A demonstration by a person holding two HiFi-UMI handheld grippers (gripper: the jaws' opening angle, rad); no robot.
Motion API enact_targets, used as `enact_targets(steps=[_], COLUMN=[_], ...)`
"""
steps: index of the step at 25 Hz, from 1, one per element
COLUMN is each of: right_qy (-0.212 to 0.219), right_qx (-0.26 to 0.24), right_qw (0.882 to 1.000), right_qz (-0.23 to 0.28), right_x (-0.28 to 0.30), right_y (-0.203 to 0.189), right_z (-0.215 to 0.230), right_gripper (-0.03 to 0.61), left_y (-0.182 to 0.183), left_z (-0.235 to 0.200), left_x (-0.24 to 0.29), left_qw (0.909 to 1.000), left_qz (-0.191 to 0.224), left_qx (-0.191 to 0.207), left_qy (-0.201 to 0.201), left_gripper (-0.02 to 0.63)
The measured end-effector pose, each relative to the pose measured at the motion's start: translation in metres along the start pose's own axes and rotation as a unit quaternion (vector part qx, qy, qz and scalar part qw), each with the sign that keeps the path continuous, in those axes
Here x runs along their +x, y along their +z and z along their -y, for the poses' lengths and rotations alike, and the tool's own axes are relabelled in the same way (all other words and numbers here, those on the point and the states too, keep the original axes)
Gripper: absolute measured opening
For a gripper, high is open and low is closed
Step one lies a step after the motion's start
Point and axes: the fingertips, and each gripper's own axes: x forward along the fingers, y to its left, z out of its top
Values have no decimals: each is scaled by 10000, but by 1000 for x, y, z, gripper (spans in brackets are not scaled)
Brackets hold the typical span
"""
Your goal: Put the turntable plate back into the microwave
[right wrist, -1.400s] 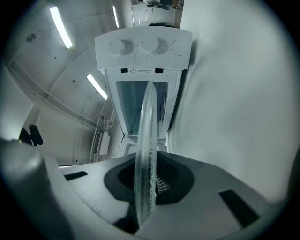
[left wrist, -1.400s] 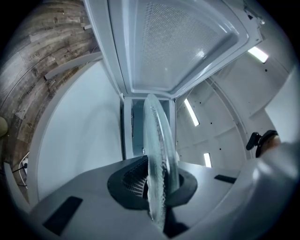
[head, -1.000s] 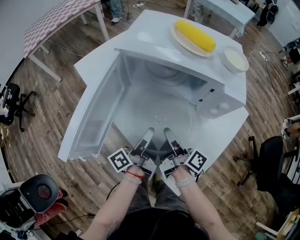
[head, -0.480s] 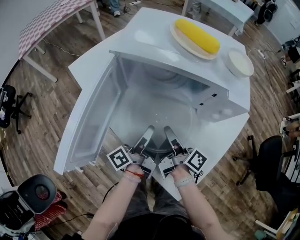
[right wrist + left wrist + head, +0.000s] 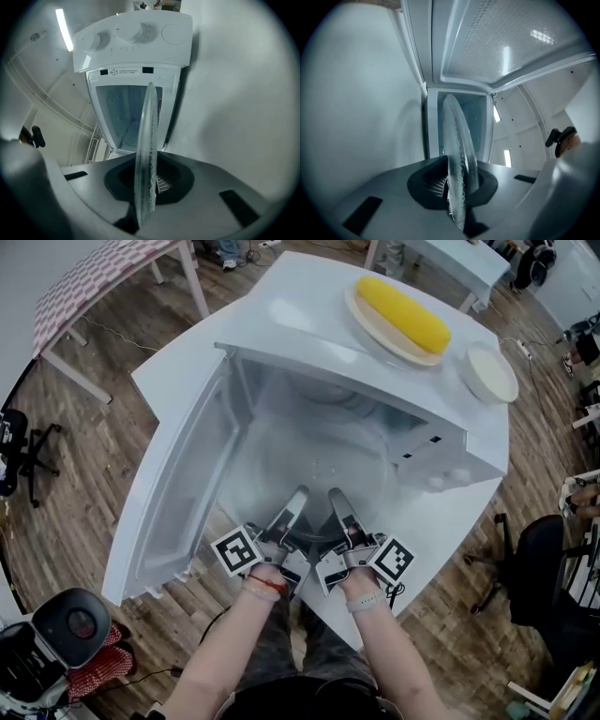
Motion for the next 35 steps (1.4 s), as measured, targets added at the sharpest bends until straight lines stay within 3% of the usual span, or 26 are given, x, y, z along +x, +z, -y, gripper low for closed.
enact_targets(steps=[35], right_qy=[-30], right_qx=[60], right_qw=[9999], right_qz=[86], right_x=[60], right_y=[38], right_z=[6], right_gripper=[40], left_y=[41], left_z=[-15], left_x=[58], left_qw=[9998], left_qz=[-108], left_qx=[-87], left_qy=[116], left_gripper=[32])
